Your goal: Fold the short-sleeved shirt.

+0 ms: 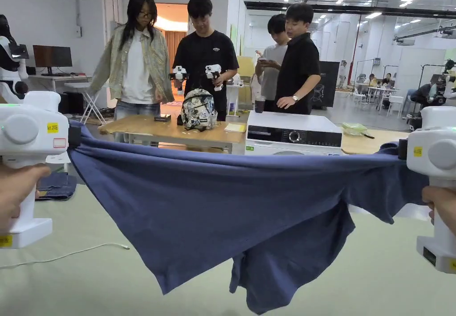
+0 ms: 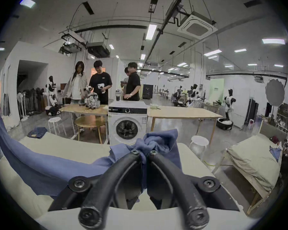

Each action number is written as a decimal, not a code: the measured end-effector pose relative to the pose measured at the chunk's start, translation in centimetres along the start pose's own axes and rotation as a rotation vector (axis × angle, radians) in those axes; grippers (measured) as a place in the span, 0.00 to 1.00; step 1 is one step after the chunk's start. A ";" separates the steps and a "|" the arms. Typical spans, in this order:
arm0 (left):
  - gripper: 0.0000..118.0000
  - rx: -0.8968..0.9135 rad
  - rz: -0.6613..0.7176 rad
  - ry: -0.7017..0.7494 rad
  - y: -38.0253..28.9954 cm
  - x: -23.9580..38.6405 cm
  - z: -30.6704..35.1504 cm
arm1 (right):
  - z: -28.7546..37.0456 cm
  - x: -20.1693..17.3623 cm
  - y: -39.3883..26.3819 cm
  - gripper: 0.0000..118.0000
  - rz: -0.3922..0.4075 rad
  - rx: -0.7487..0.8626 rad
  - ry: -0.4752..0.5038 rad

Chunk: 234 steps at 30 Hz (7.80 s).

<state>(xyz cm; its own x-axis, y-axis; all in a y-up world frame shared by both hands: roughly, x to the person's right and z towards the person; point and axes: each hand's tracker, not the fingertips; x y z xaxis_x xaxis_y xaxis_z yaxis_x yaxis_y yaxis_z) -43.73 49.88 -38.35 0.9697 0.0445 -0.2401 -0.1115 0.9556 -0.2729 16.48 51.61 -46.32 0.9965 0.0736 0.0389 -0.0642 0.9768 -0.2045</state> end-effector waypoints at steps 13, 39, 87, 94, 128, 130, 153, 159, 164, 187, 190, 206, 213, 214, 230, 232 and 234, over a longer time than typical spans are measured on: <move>0.00 -0.118 0.001 -0.026 -11.2 1.5 -1.9 | -0.4 0.9 -9.9 0.02 0.059 -0.127 -0.028; 0.01 -0.444 0.118 -0.035 -42.0 -1.6 9.5 | 11.8 3.0 -38.2 0.04 0.089 -0.522 -0.052; 0.00 -0.502 0.145 -0.070 -31.6 -2.0 8.7 | 15.9 -13.2 -31.7 0.00 0.029 -0.074 0.203; 0.51 -0.704 0.225 -0.042 -33.4 -4.8 5.7 | 15.0 -14.1 -33.1 0.00 0.045 -0.144 0.211; 0.00 -0.656 0.220 -0.006 -38.6 -4.0 2.6 | 3.7 -10.1 -33.3 0.00 0.056 -0.382 0.275; 0.00 -0.643 0.225 -0.004 -38.6 -3.9 2.8 | 0.3 -9.6 -32.1 0.00 0.085 -0.446 0.299; 0.00 -0.658 0.226 0.026 -38.4 -2.4 3.5 | -19.3 -14.3 -33.8 0.26 0.271 -0.823 0.362; 0.00 -0.658 0.212 0.031 -38.0 -1.1 4.0 | -17.8 -15.5 -34.0 0.01 0.350 -0.749 0.339; 0.00 -0.629 0.214 0.024 -36.7 -0.6 4.8 | -15.3 -13.3 -31.5 0.01 0.218 -0.639 0.333; 0.00 -0.112 0.037 -0.144 -7.6 4.7 5.9 | 2.8 0.8 -4.8 0.01 0.018 -0.027 0.066; 0.00 -0.050 0.008 -0.145 -3.1 5.6 5.3 | 3.8 1.8 -1.7 0.01 0.027 0.031 0.022; 0.00 0.090 -0.019 -0.122 9.5 7.7 1.7 | 0.5 1.2 7.4 0.01 0.023 0.154 -0.062; 0.00 0.117 -0.028 -0.108 11.8 8.7 -0.5 | -1.4 0.8 10.0 0.01 0.026 0.202 -0.082; 0.00 0.118 -0.030 -0.109 11.8 8.9 -0.7 | -1.5 0.8 10.1 0.01 0.021 0.212 -0.084; 0.00 -0.010 -0.082 -0.120 -1.1 8.6 -1.5 | 1.0 1.1 -0.4 0.01 0.063 0.134 -0.068; 0.00 -0.035 -0.068 -0.126 -3.6 8.1 -0.7 | 2.3 1.1 -2.8 0.01 0.075 0.109 -0.065; 0.00 -0.054 -0.061 -0.129 -5.6 7.8 0.1 | 3.6 1.3 -4.9 0.01 0.083 0.082 -0.060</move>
<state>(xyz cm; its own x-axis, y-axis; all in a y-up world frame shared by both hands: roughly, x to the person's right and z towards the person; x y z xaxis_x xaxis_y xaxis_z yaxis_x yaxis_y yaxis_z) -35.56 44.87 -38.57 0.9946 0.0274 -0.1005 -0.0597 0.9406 -0.3343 17.86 47.64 -41.76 0.9828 0.1642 0.0845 -0.1526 0.9798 -0.1293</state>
